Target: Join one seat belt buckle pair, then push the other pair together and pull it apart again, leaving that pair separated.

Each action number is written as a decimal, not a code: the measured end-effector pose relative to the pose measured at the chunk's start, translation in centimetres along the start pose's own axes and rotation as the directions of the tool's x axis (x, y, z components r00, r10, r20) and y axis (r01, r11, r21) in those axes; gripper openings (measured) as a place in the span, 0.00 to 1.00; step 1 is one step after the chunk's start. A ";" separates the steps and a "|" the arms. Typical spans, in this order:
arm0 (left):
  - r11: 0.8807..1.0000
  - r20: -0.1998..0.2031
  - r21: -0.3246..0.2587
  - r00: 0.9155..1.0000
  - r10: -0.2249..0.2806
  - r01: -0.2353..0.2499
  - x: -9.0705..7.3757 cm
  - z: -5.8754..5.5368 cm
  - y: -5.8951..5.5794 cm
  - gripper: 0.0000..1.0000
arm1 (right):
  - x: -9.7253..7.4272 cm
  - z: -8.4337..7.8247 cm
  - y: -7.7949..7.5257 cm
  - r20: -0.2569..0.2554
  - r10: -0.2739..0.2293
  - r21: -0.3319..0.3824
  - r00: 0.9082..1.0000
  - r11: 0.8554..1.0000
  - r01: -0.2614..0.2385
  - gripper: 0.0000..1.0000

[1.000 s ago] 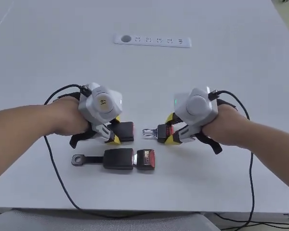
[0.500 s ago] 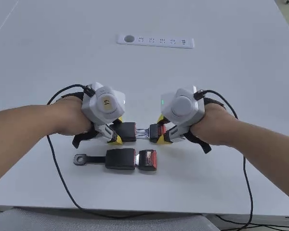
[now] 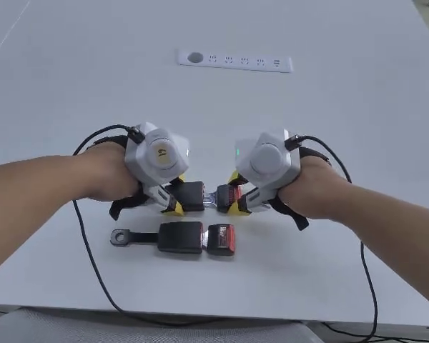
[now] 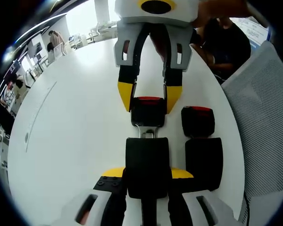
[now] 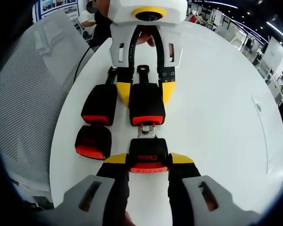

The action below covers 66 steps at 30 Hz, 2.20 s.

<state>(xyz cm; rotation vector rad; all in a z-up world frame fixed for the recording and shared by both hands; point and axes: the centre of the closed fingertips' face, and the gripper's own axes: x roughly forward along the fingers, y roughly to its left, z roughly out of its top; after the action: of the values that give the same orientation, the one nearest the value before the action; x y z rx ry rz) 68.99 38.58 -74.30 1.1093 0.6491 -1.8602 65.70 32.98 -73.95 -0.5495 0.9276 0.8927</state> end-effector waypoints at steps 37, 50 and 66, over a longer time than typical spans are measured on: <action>0.999 -0.009 0.043 1.000 -0.024 0.024 0.1 0.0 0.1 0.33 | 1.0 1.7 0.3 -0.026 -0.008 0.017 1.000 1.000 0.008 0.27; 0.999 0.000 0.035 1.000 -0.019 0.019 0.2 0.0 -0.1 0.33 | 0.9 1.6 0.3 -0.014 -0.012 0.015 1.000 1.000 0.012 0.28; 0.999 0.024 0.035 1.000 -0.018 0.017 -0.1 0.3 -0.4 0.33 | 0.7 1.6 0.4 0.062 -0.028 0.023 0.998 0.999 0.026 0.29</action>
<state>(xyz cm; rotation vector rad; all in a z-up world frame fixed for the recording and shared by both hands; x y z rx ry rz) 68.50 38.59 -74.07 1.1052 0.6168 -1.9033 66.30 34.68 -73.75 -0.5112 0.8713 0.8693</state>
